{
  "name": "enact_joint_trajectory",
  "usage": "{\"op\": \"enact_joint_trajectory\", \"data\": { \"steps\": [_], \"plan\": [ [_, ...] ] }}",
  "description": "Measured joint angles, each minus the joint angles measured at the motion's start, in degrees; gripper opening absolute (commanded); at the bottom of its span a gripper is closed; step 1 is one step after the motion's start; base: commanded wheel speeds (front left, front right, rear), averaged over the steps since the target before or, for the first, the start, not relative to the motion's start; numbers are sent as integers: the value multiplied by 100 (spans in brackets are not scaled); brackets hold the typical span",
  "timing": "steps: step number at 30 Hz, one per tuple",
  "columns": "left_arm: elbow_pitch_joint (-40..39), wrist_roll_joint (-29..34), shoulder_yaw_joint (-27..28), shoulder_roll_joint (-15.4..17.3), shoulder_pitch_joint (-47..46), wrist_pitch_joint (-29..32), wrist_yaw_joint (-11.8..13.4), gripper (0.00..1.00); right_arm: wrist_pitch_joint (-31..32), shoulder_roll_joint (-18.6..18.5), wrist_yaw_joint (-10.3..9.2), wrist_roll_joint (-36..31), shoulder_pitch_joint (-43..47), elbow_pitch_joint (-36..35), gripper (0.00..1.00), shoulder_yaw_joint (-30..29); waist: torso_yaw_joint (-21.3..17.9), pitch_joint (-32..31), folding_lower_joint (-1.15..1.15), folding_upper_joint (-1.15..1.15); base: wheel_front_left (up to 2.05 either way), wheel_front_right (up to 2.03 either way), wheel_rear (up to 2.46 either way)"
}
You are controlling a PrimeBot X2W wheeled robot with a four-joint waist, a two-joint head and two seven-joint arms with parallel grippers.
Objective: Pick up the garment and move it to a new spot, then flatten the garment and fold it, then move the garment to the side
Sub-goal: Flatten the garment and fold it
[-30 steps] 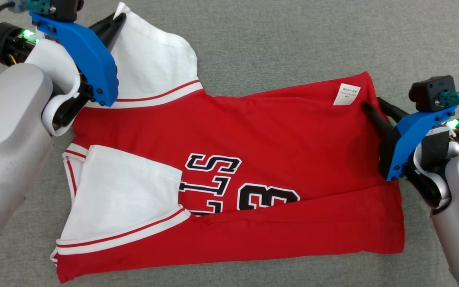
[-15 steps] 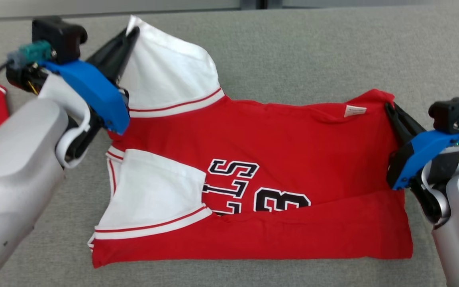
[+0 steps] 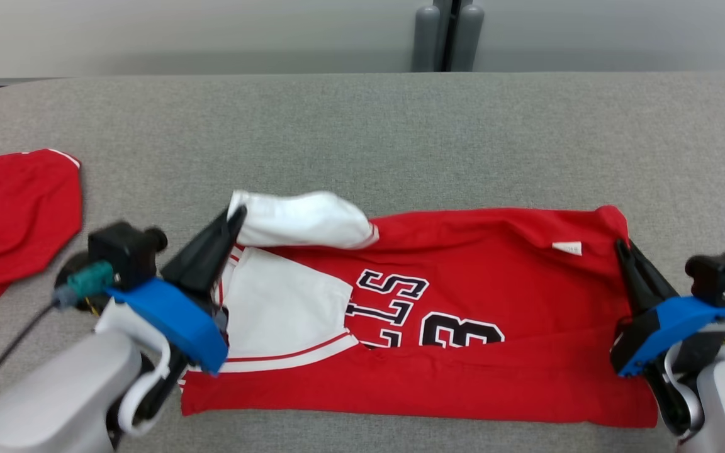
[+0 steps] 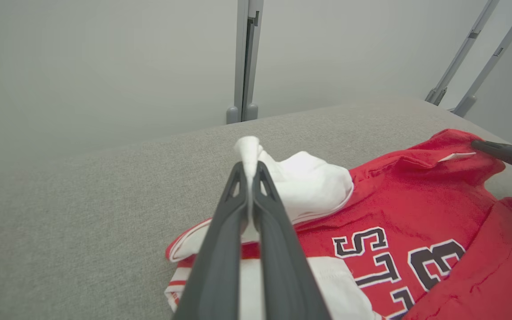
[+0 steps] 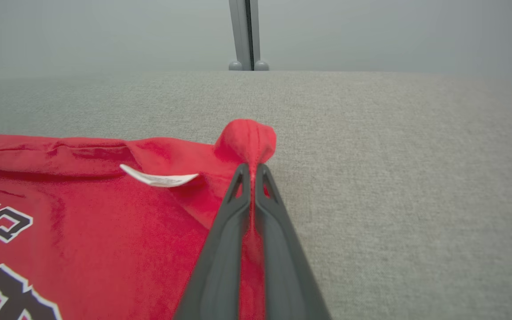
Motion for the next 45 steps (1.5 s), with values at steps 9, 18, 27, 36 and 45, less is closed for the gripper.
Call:
{"op": "enact_joint_trajectory", "data": {
  "steps": [9, 18, 27, 36, 45],
  "plan": [
    [-706, -1, -189, 138, 1068, -101, 576, 0, -352, 213, 0, 81, 762, -192, 0, -393, 184, -163, 0, 0, 0, 0, 0],
    [-631, 2, -33, -38, 1711, -159, 722, 0, -498, 520, 0, 207, 1591, -710, 0, -669, 245, -248, 0, 0, 0, 0, 0],
    [-376, 407, 668, -371, 2308, -175, 879, 100, -388, 698, 0, 238, 1985, -976, 100, -805, 237, -372, 0, 0, 0, 0, 0],
    [-590, 1560, 2308, -982, 3031, -176, 943, 100, -445, 687, 0, 249, 2003, -1204, 100, -1079, 235, -508, 1, 0, 0, 0, 0],
    [-878, 3066, 4020, -1907, 3484, -176, 709, 100, -151, 647, 0, -26, 1615, -755, 100, -1106, 253, -451, 1, 0, 0, 0, 0]
  ]
}}
